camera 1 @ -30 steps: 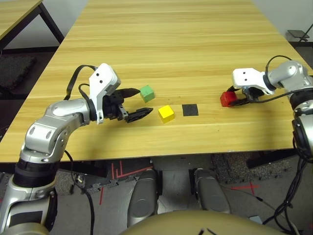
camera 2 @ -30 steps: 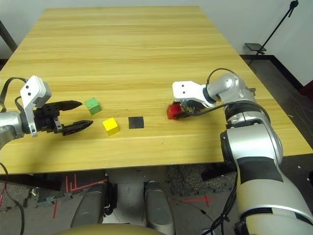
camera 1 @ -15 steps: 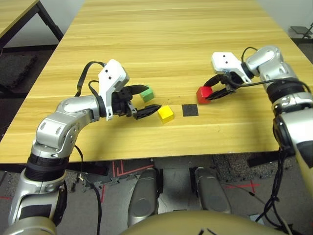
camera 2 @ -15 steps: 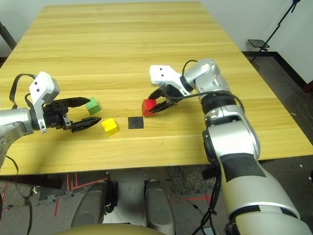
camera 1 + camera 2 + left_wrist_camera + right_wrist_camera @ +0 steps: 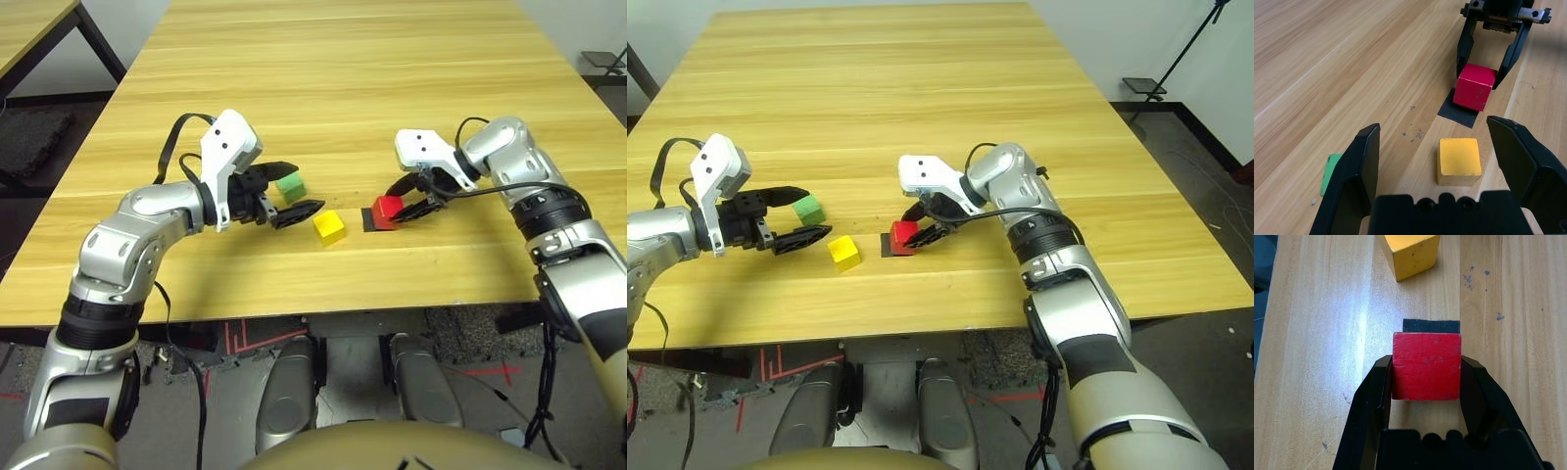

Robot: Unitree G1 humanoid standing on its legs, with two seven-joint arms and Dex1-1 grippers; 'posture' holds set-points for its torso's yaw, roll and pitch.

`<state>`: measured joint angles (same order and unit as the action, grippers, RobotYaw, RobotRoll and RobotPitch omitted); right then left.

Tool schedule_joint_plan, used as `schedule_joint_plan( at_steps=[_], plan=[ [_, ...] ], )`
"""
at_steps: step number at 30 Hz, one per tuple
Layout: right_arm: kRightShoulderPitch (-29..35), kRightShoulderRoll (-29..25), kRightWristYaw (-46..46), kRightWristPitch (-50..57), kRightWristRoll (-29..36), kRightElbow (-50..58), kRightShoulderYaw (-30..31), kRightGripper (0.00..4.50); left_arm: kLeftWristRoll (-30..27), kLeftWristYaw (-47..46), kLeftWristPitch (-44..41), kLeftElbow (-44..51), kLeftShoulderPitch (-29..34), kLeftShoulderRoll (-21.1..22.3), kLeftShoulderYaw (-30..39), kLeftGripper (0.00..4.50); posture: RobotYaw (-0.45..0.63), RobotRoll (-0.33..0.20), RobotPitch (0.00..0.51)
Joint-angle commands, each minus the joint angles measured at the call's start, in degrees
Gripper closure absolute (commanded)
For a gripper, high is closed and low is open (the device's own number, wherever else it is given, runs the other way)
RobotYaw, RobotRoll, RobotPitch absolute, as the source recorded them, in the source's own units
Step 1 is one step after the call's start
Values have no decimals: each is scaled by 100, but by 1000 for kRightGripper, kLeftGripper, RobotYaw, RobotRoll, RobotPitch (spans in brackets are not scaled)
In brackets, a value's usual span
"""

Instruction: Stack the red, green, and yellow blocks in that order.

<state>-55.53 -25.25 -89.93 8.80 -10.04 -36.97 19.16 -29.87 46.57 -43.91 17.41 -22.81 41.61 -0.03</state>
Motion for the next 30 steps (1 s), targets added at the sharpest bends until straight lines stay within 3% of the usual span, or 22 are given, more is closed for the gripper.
schedule_joint_plan(
  at_steps=[1, 14, 21, 26, 30],
  plan=[
    [34, 40, 127, -109, 46, 56, 121, 2420, 19, -60, -77, 76, 53, -4, -9, 0, 308, -199, 113],
    [-176, 208, 290, -430, 34, -369, 268, 2420, -75, -306, -286, 349, 228, -50, 94, 0, 337, -205, 120],
    [-147, 119, 5, -674, 284, -400, 153, 15, 140, -464, -258, 184, 142, -21, 88, 0, 339, -204, 120],
    [-381, -286, -224, -516, 848, -418, -288, 15, 578, -526, 112, -338, -135, -49, -86, 0, 305, -188, 106],
    [-433, -967, -257, 65, 1554, -219, -618, 15, 1034, -406, 448, -938, -437, 25, -357, 0, 256, -174, 91]
  ],
)
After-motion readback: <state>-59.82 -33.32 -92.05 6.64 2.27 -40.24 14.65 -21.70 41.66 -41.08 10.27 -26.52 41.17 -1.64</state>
